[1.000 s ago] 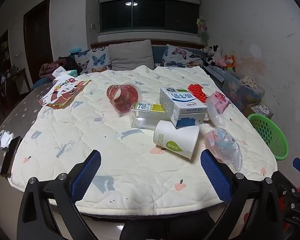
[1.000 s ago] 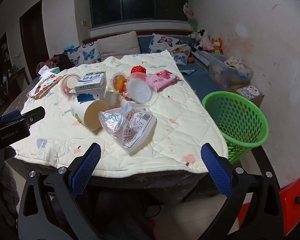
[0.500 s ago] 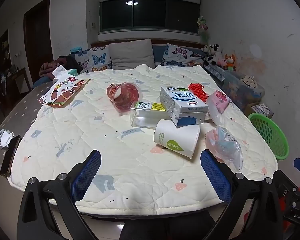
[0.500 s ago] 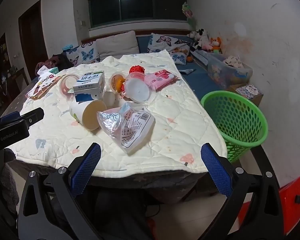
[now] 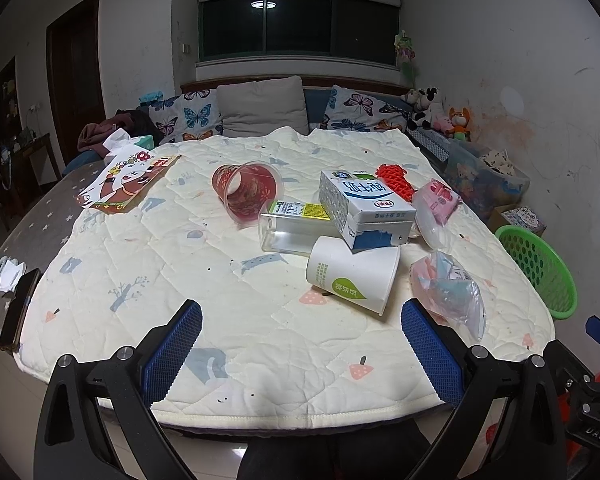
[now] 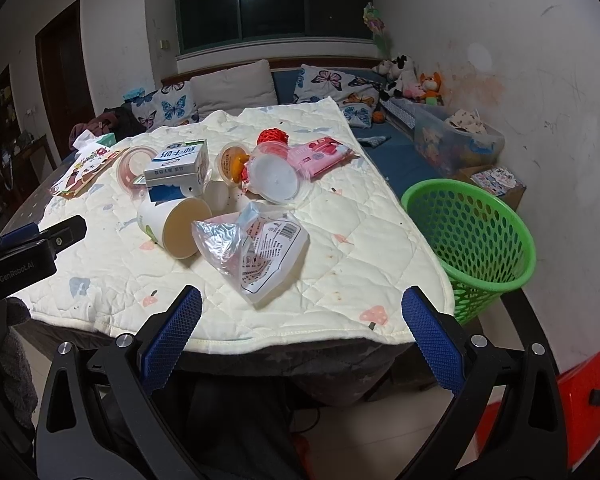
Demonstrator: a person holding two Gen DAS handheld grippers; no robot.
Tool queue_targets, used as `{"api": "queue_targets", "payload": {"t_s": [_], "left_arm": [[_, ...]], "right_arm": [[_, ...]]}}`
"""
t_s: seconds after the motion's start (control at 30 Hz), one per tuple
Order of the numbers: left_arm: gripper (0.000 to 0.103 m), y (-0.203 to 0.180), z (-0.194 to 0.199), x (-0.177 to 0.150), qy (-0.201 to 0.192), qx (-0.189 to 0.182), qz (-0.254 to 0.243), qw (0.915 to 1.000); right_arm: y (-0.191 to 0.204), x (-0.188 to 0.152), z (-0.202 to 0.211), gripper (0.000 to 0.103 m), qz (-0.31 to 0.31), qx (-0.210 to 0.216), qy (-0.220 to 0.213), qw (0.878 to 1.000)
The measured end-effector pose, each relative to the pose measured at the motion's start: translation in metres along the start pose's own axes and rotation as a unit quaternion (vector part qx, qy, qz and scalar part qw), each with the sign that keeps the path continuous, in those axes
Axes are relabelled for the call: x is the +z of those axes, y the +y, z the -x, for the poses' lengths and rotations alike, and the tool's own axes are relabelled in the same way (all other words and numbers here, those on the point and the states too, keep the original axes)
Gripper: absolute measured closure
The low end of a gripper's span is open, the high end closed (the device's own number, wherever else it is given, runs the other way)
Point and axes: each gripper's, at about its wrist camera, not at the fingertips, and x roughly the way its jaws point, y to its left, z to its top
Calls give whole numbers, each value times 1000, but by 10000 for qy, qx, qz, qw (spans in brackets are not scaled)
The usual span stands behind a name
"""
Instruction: Collect trash
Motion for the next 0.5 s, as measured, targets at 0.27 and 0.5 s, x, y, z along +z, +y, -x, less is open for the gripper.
{"api": "queue_targets", "payload": {"t_s": [0.27,0.5], "left_arm": [[6,1,0,-2,31,-5,3,10000],[6,1,-2,0,50,6,22,10000]], "right_arm": [[3,-2,-4,4,11,10,16,10000],[3,-3,-5,4,9,3,31,10000]]}}
